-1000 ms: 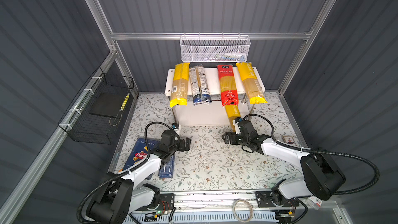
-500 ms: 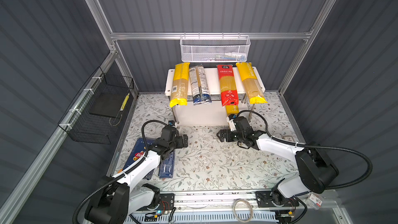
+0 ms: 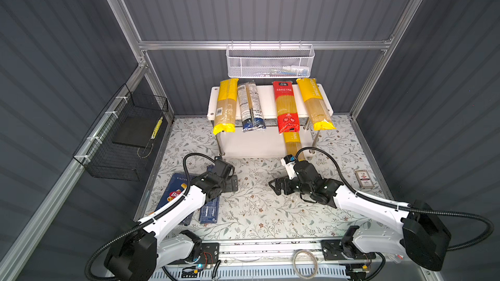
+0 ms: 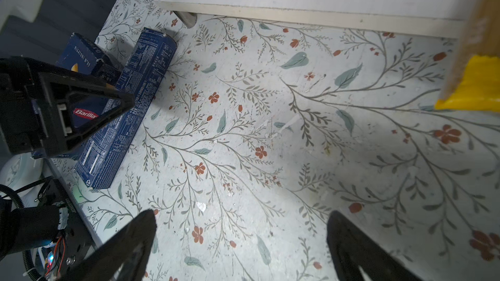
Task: Arrange pasta packages on shelves
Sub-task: Move the pasta box to the center of the table.
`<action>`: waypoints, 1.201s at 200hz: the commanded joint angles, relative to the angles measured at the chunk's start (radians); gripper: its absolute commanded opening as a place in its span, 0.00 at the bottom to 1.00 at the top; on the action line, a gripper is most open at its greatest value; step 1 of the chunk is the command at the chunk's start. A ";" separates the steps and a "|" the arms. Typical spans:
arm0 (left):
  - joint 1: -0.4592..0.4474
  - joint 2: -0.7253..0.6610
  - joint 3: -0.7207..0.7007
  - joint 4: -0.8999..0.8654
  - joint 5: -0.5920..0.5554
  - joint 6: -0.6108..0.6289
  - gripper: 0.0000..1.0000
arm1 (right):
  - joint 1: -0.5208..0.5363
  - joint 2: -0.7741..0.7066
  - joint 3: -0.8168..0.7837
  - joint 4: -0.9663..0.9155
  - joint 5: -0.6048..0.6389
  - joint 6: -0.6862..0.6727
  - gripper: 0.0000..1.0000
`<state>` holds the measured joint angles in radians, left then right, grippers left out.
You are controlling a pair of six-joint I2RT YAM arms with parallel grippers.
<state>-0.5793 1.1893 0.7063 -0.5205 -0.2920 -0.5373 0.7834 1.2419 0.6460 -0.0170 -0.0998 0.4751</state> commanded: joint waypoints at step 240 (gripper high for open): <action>0.107 0.074 -0.085 0.011 -0.033 -0.047 1.00 | 0.008 -0.017 -0.034 0.029 -0.029 0.019 0.99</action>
<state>-0.4751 1.2343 0.6235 -0.5102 -0.3199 -0.6022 0.7883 1.1961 0.5758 -0.0032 -0.1116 0.4931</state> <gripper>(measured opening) 0.997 0.989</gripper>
